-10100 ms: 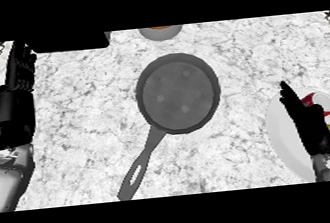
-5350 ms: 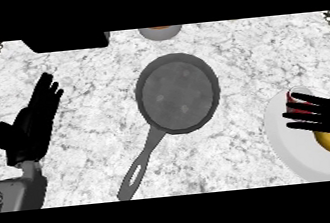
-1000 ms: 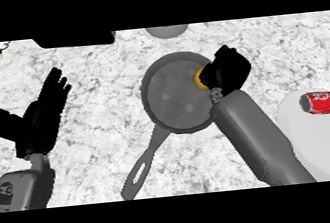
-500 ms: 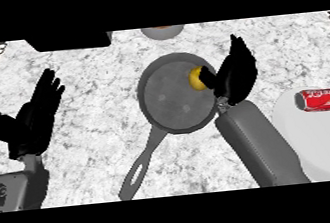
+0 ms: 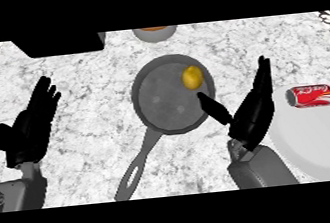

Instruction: Pick the lemon from the plate and place it in the pan

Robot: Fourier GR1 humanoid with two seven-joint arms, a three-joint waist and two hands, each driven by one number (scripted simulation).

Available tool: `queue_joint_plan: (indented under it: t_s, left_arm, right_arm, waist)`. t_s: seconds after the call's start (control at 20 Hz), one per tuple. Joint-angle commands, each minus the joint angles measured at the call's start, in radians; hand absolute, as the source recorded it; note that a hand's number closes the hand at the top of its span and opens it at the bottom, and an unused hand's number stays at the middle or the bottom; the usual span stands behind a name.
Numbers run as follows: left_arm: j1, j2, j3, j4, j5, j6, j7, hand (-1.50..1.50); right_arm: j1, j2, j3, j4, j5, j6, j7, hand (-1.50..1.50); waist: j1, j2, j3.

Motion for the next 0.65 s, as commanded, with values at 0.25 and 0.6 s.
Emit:
queue_joint_plan:
  t_s: [0.25,0.6]
  left_arm:
    - [0.020,-0.012,-0.013,-0.040,-0.017,0.014,0.015,0.00]
    - [0.021,0.032,0.030,-0.078,0.016,-0.031,0.056,0.00]
  right_arm:
    - [0.509,0.004,0.352,-0.418,0.198,-0.202,0.065,-1.50]
    - [0.645,0.005,0.491,-0.453,0.469,-0.208,0.203,-1.50]
  waist:
    - [-0.005,0.006,-0.001]
    - [0.016,0.013,-0.001]
